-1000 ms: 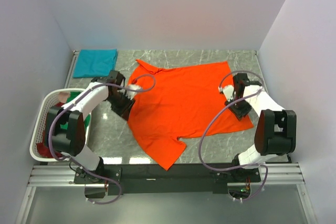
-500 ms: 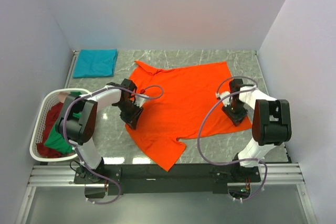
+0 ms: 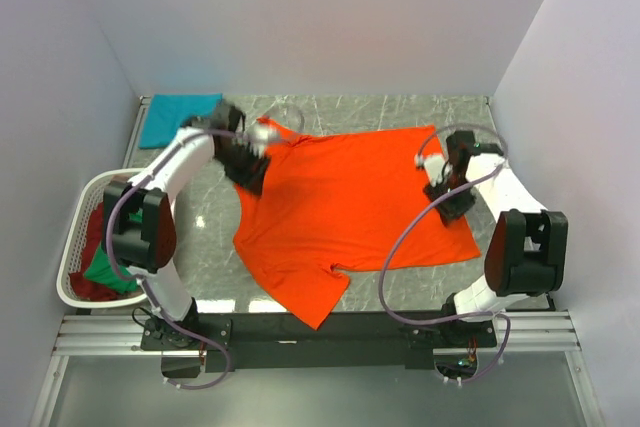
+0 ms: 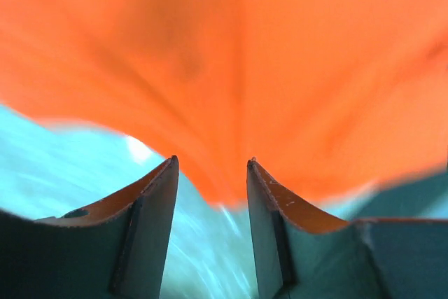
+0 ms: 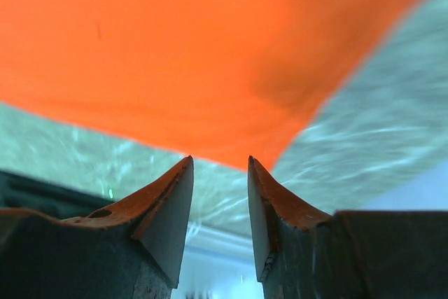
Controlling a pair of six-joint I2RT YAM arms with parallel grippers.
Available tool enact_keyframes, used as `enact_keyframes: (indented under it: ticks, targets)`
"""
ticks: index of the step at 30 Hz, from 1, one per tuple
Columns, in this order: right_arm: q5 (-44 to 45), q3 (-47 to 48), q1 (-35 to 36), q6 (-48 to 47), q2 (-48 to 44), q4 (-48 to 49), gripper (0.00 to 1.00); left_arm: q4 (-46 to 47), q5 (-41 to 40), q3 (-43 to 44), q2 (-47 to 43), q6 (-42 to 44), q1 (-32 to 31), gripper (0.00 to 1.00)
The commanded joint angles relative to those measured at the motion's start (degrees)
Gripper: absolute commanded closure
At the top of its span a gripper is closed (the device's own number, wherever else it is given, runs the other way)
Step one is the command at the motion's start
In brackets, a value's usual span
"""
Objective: Fold and stack the t-shirts
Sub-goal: Flatten the tshirt out
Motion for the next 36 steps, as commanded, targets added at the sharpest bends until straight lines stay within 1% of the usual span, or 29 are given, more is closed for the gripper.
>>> enact_keyframes:
  ticks: [1,2,3,4,5,6,7,8,9,10,13,16,18,20,23,29,36]
  targets:
    - [-4.5,8.5,-1.3,4.7,-2.6,-1.0,0.56,6.5,6.4,13.9,3.7,-5.2,0.7,0.50]
    - [-4.8,11.2,-1.3,5.3,-2.1,-1.0,0.55,7.7,7.0,20.7,5.7,-7.1,0.9,0.49]
    - [-5.0,12.3,-1.5,5.8,-1.7,-0.8,0.56,9.5,6.0,23.7,10.0,-12.1,0.8,0.48]
    - [-5.1,13.2,-1.4,6.3,-1.0,-0.1,0.56,11.0,5.4,26.3,12.1,-14.7,0.9,0.49]
    - [-4.3,14.1,-1.5,7.1,-0.6,0.5,0.56,12.9,3.9,31.4,14.4,-18.8,0.9,0.53]
    - [-4.1,14.5,-1.5,7.5,0.4,1.1,0.56,14.2,2.8,33.5,18.6,-20.8,0.9,0.55]
    - [-4.0,15.1,-1.6,7.6,1.2,1.9,0.56,15.6,1.9,35.4,20.5,-22.2,0.9,0.57]
    - [-3.8,15.7,-1.5,7.6,2.1,2.2,0.56,17.2,0.6,38.5,22.2,-27.8,0.9,0.60]
    - [-3.5,16.0,-1.5,7.7,4.3,2.3,0.57,18.5,-0.3,40.3,25.7,-29.0,0.9,0.61]
    - [-3.6,16.4,-1.5,7.7,5.5,2.2,0.59,19.2,-0.5,41.9,27.3,-29.9,0.8,0.61]
    - [-2.9,16.6,-1.4,7.7,9.1,1.6,0.62,20.3,-2.3,47.4,32.7,-33.3,0.2,0.57]
    - [-1.7,15.8,-1.4,7.9,10.4,2.8,0.62,21.8,-5.1,47.5,33.7,-33.2,-0.4,0.55]
    - [-1.6,14.9,-1.4,8.0,11.0,3.5,0.62,23.1,-6.4,45.8,33.8,-33.1,-1.0,0.51]
    - [-1.6,14.2,-1.5,8.1,11.4,3.8,0.62,24.8,-6.6,44.4,34.1,-33.5,-1.1,0.49]
    - [-1.6,13.5,-1.4,8.2,11.5,4.4,0.62,26.1,-7.1,44.0,35.6,-34.3,-1.2,0.49]
    - [-1.7,13.9,-1.5,8.5,12.2,3.7,0.63,25.4,-6.2,45.9,39.3,-35.8,-1.3,0.50]
    - [-1.9,13.7,-1.4,8.7,11.6,3.3,0.63,25.8,-8.3,45.2,40.3,-34.4,-2.4,0.51]
